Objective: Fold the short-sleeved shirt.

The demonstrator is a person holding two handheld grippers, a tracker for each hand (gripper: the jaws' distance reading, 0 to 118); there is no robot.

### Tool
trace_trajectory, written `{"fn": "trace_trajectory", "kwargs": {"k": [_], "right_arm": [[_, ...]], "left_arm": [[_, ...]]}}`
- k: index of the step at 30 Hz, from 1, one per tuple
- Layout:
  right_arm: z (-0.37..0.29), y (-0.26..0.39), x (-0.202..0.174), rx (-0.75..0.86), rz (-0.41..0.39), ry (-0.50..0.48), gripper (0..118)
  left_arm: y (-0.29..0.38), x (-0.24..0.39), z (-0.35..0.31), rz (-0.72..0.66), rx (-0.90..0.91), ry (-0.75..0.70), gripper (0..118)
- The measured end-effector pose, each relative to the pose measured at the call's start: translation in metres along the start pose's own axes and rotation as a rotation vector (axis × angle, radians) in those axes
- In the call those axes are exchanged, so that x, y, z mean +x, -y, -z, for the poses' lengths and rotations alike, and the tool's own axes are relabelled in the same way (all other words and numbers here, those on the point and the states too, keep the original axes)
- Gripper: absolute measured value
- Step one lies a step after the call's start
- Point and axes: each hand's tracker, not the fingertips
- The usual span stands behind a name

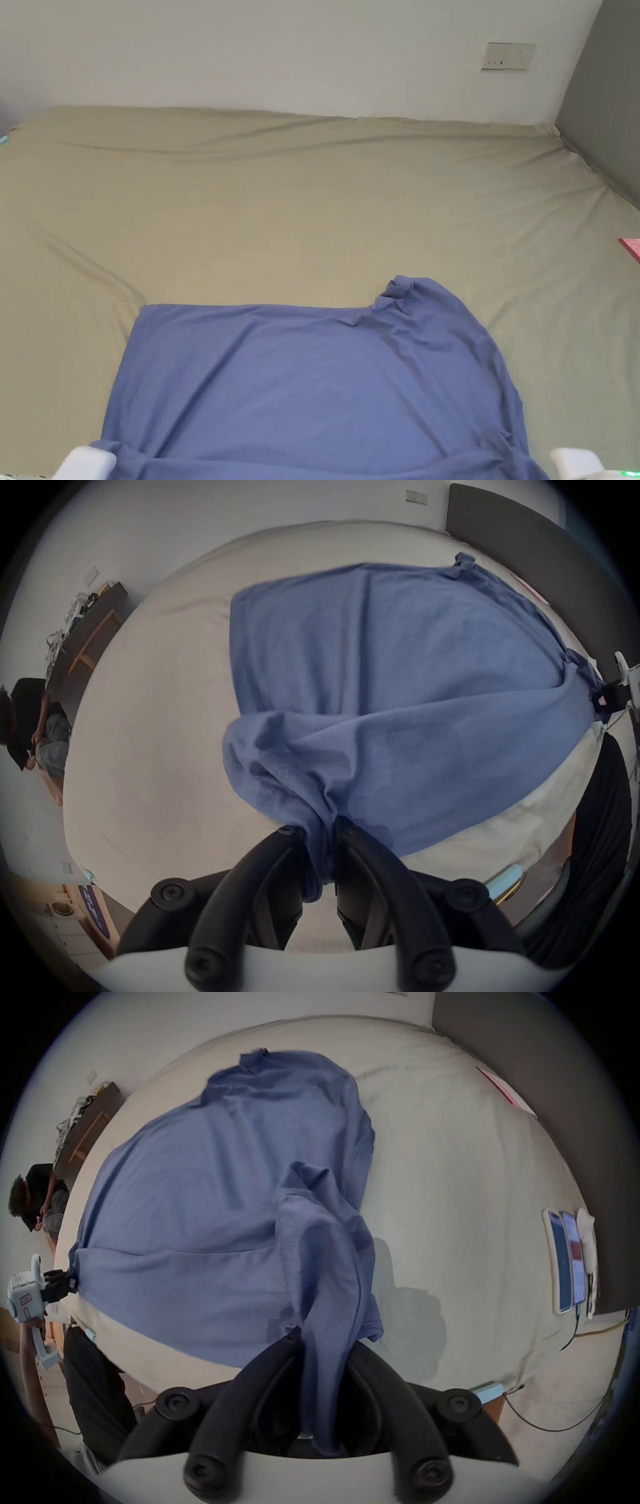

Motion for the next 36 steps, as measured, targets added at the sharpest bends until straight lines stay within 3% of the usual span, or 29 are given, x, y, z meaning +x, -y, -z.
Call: {"fn": "trace_trajectory", "kwargs": {"k": [2, 3, 4, 5, 6, 7, 8, 10, 14, 20, 26, 27, 29, 30, 31, 36], "right_arm": [[0.009, 0.0, 0.003, -0.014, 0.02, 0.019, 27], [0.016, -0.001, 0.007, -0.028, 0.002, 0.079, 46], [0.018, -0.002, 0.008, -0.04, -0.032, 0.146, 77], [0.017, -0.002, 0.011, -0.029, -0.056, 0.177, 90], [0.009, -0.004, 0.016, -0.009, -0.059, 0.17, 93], [0.002, -0.006, 0.018, 0.021, -0.043, 0.146, 93], [-0.011, -0.01, 0.023, 0.067, -0.025, 0.118, 93], [-0.04, -0.021, 0.025, 0.156, -0.02, 0.119, 93], [-0.114, -0.043, 0.004, 0.422, -0.092, 0.136, 93], [-0.217, -0.061, -0.079, 0.854, -0.25, 0.144, 93], [-0.258, -0.069, -0.149, 1.056, -0.324, 0.148, 86], [-0.258, -0.068, -0.159, 1.066, -0.336, 0.151, 76], [-0.255, -0.069, -0.175, 1.083, -0.356, 0.168, 20], [-0.251, -0.068, -0.18, 1.098, -0.362, 0.166, 2], [-0.25, -0.068, -0.185, 1.095, -0.369, 0.159, 2], [-0.237, -0.072, -0.198, 1.076, -0.36, 0.126, 1]], "left_arm": [[-0.001, -0.001, 0.002, -0.03, 0.009, 0.003, 14], [-0.002, -0.001, -0.001, -0.036, 0.012, 0.003, 14], [-0.003, -0.001, -0.004, -0.034, 0.011, 0.003, 18], [-0.005, 0.001, -0.009, -0.02, 0.018, -0.009, 32], [-0.006, 0.001, -0.012, 0.01, 0.031, -0.063, 58], [-0.007, 0.001, -0.015, 0.027, 0.033, -0.09, 101], [-0.01, 0.0, -0.022, 0.032, 0.046, -0.099, 118], [-0.016, -0.005, -0.045, 0.009, 0.158, -0.091, 111], [-0.046, -0.005, -0.105, -0.069, 0.382, -0.102, 111], [-0.091, 0.015, -0.209, -0.202, 0.822, -0.071, 111], [-0.111, 0.06, -0.276, -0.229, 1.111, -0.109, 106], [-0.113, 0.068, -0.281, -0.206, 1.119, -0.126, 96], [-0.115, 0.079, -0.283, -0.187, 1.146, -0.156, 39], [-0.116, 0.083, -0.283, -0.179, 1.154, -0.173, 14], [-0.117, 0.088, -0.283, -0.175, 1.162, -0.183, 5], [-0.126, 0.096, -0.277, -0.119, 1.151, -0.235, 0]]}}
